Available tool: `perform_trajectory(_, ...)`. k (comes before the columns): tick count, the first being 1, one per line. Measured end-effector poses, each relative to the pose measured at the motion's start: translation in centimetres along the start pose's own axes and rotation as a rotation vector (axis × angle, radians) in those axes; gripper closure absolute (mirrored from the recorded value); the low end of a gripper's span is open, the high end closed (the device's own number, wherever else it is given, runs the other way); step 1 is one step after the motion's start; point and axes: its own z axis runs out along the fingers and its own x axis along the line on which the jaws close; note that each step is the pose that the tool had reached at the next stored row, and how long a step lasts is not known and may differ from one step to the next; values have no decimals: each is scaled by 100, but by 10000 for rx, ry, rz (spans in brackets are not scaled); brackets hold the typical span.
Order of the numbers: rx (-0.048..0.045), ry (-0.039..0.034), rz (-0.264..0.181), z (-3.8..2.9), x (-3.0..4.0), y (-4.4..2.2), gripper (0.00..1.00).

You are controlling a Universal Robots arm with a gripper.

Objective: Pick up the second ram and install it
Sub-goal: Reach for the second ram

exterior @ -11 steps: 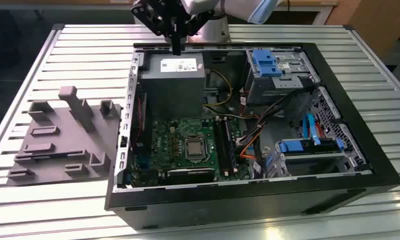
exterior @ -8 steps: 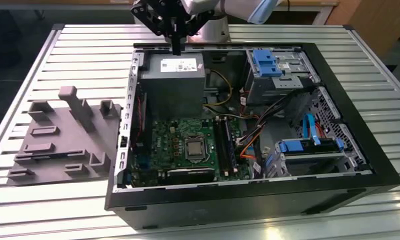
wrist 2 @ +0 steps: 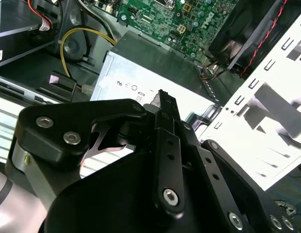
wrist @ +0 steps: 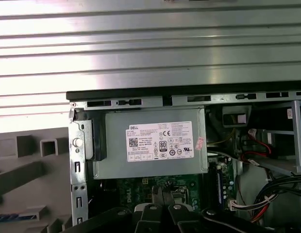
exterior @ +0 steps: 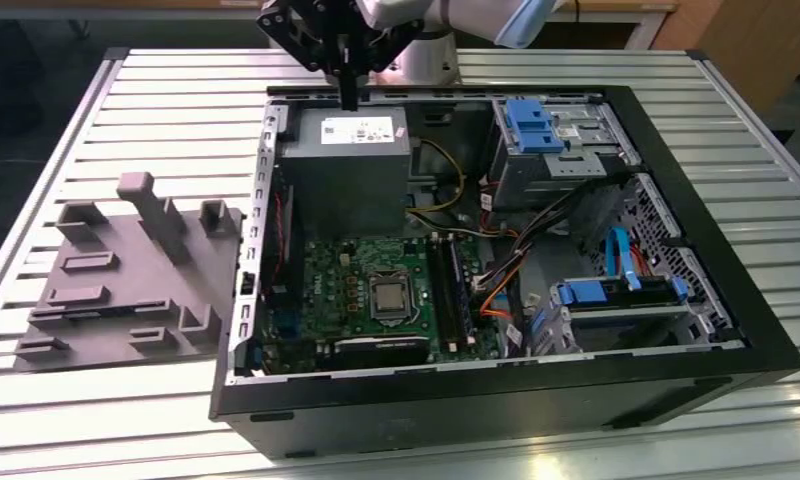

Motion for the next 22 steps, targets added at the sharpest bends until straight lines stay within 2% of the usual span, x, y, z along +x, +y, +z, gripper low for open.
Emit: perform_trajectory(22, 0, 0, 0, -6, 232, -17, 89)
